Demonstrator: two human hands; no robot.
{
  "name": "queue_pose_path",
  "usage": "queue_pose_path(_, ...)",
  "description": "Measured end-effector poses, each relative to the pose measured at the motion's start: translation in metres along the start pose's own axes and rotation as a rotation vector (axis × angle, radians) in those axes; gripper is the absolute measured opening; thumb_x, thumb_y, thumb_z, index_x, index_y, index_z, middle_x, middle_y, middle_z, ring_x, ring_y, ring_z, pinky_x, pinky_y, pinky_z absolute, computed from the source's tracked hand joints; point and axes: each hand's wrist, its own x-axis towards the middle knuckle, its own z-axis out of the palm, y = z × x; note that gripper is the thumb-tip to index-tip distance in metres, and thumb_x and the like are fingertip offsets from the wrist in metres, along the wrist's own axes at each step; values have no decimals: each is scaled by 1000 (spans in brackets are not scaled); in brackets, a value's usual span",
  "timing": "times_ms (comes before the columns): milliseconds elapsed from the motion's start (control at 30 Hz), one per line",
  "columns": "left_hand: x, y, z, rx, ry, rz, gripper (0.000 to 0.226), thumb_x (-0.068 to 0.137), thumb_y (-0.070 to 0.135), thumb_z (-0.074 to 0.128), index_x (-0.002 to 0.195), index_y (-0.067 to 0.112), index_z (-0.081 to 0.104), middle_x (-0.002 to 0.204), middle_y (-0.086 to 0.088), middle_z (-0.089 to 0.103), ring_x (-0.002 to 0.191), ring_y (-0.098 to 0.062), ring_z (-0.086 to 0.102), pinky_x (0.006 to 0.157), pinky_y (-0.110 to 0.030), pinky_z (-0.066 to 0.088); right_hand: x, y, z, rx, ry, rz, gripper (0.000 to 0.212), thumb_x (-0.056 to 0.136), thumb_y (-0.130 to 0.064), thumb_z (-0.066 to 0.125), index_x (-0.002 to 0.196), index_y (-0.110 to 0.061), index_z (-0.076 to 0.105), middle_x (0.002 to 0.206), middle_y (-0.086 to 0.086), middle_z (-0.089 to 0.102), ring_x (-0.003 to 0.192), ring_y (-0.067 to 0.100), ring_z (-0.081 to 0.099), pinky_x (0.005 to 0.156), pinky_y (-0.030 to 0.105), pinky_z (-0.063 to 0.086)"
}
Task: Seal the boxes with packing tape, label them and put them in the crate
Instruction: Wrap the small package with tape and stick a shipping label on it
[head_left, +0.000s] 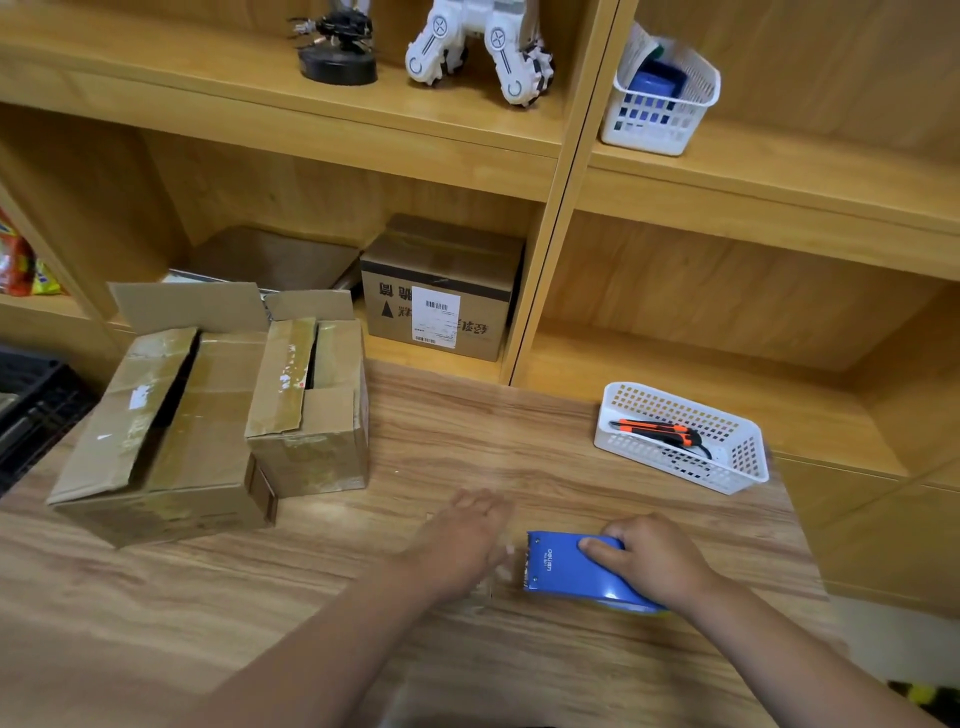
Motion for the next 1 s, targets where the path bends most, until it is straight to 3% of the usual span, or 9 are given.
queue_pose_path(67, 3, 4, 10, -27, 51, -21, 44, 97, 35, 25, 132, 20, 47, 135, -1, 50, 127, -20, 40, 103, -23, 20, 0, 1, -1, 10, 7, 4, 51, 87, -56, 51, 58, -15, 50, 57, 3, 52, 60, 14, 49, 51, 25, 26)
queue_pose_path(200, 6, -6, 27, 16, 200, -8, 68, 78, 45, 0, 107, 26, 58, 109, 5, 59, 106, -18, 51, 91, -27, 29, -3, 3, -7, 152, -8, 56, 47, 88, -53, 54, 54, -19, 49, 57, 2, 53, 55, 11, 46, 54, 30, 30)
queue_pose_path(367, 7, -5, 31, -40, 266, -26, 55, 80, 44, 9, 95, 24, 58, 96, 5, 61, 97, -18, 53, 84, -26, 29, -6, -6, -23, -4, -9, 27, 50, 88, -57, 50, 62, -14, 55, 63, 4, 58, 66, 18, 54, 55, 22, 28)
queue_pose_path(433, 6, -4, 29, -64, 270, -59, 53, 78, 45, 9, 92, 26, 56, 93, 7, 61, 94, -16, 52, 80, -23, 27, -5, -15, -28, -172, -18, -7, 52, 91, -60, 42, 70, -14, 56, 63, 3, 55, 67, 20, 50, 70, 19, 29)
queue_pose_path(533, 7, 1, 25, -82, 284, -78, 51, 77, 45, 11, 90, 26, 56, 92, 7, 62, 94, -15, 52, 77, -21, 23, -3, -28, -31, -388, -61, -18, 50, 93, -61, 33, 67, -20, 47, 58, -3, 43, 60, 17, 38, 93, 29, 29)
queue_pose_path(667, 8, 0, 28, -41, 293, -105, 25, 91, 33, 36, 92, 24, 59, 95, 6, 63, 95, -15, 53, 76, -21, 22, -3, -47, -27, -507, -73, -20, 48, 95, -58, 29, 76, -21, 52, 85, 3, 67, 76, 25, 51, 96, 35, 29)
queue_pose_path(733, 8, 1, 30, -31, 299, -98, 34, 88, 37, 30, 92, 22, 60, 96, 6, 62, 94, -16, 55, 80, -24, 27, -1, -55, -23, -526, -78, -6, 47, 95, -57, 30, 81, -22, 58, 97, 6, 69, 91, 25, 59, 97, 36, 29)
queue_pose_path(833, 9, 3, 32, -18, 320, -83, 29, 91, 33, 36, 94, 20, 62, 97, 4, 58, 92, -17, 56, 82, -28, 33, 4, -64, -19, -529, -79, 28, 53, 94, -57, 31, 91, -18, 66, 100, 6, 68, 98, 23, 61, 95, 35, 32)
queue_pose_path(1000, 10, 3, 35, 10, 316, -96, 23, 96, 28, 40, 103, 20, 60, 106, 4, 54, 98, -16, 53, 84, -27, 30, 9, -73, -20, -499, -74, 70, 45, 92, -57, 33, 79, -19, 54, 97, 3, 67, 94, 22, 60, 90, 34, 34)
